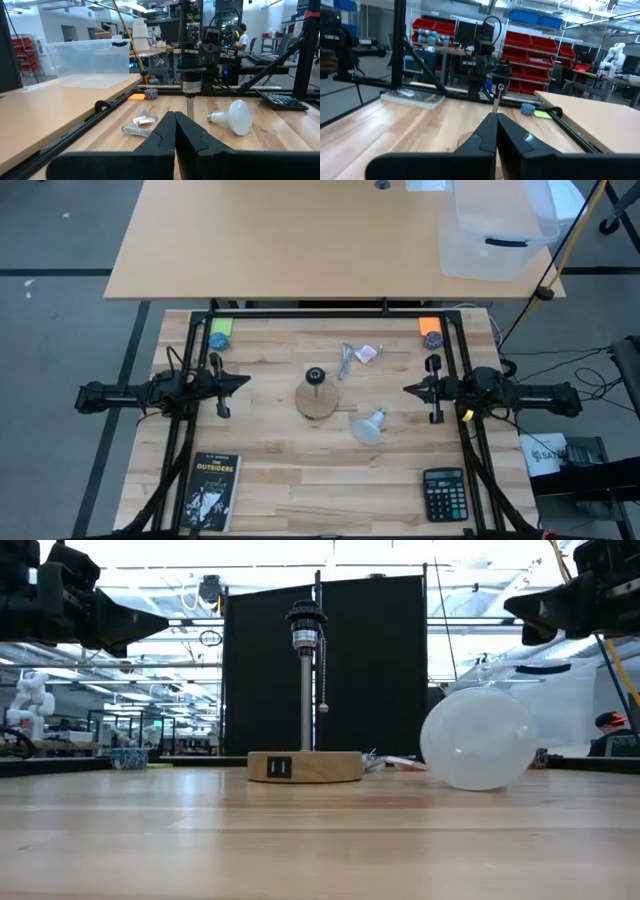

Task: Screw lightbulb
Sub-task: Return to Home Position

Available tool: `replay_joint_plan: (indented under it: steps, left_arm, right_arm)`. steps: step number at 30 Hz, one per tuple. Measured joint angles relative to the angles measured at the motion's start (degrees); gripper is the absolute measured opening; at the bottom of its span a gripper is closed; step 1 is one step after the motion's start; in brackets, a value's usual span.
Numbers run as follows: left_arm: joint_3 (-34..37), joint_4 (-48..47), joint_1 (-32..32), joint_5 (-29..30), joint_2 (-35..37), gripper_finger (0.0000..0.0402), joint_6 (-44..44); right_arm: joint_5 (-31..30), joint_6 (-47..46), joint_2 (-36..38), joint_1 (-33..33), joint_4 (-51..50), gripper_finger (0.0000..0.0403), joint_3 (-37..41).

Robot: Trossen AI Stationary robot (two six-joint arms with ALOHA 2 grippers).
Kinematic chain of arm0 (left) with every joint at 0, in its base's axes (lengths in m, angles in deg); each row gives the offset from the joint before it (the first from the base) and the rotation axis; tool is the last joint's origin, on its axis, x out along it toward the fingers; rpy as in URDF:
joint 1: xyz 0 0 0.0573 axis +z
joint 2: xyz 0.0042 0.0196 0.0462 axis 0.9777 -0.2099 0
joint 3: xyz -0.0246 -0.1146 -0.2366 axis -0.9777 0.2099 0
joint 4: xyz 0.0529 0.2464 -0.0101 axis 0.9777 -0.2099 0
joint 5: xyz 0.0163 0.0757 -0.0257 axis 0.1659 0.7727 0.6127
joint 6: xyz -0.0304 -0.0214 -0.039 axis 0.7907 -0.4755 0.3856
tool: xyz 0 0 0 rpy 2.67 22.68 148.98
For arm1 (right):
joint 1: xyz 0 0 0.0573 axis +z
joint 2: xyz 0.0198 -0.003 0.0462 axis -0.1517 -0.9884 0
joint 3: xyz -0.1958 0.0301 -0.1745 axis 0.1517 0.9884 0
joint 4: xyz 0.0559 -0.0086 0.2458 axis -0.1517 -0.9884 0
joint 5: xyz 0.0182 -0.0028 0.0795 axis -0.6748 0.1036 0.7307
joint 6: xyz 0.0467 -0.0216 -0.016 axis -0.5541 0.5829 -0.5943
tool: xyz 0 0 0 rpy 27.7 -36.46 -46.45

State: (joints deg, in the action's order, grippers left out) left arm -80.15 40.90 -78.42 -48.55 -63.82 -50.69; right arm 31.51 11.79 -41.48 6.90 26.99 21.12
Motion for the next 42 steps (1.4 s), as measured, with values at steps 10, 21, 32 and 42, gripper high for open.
replay_joint_plan:
  steps: [10, 21, 32, 42]
  left_arm:
    - [0.0, -0.9, 0.0, 0.4, 0.0, 0.0, -0.5]
    - [0.0, -0.9, 0.0, 0.7, 0.0, 0.0, -0.5]
    - [0.0, -1.4, 0.0, 0.7, 0.0, 0.0, -0.6]
    - [0.0, -1.4, 0.0, 0.7, 0.0, 0.0, -0.7]
  right_arm:
    - [-0.6, 1.1, 0.0, 0.0, -4.6, 0.0, 0.0]
    - [-4.7, 3.4, 0.0, 0.0, -5.1, 0.0, 0.0]
    - [-6.4, 4.0, -0.1, 0.0, -4.8, 0.0, -0.1]
    - [-6.3, 4.0, -0.2, 0.2, -4.8, 0.0, -0.1]
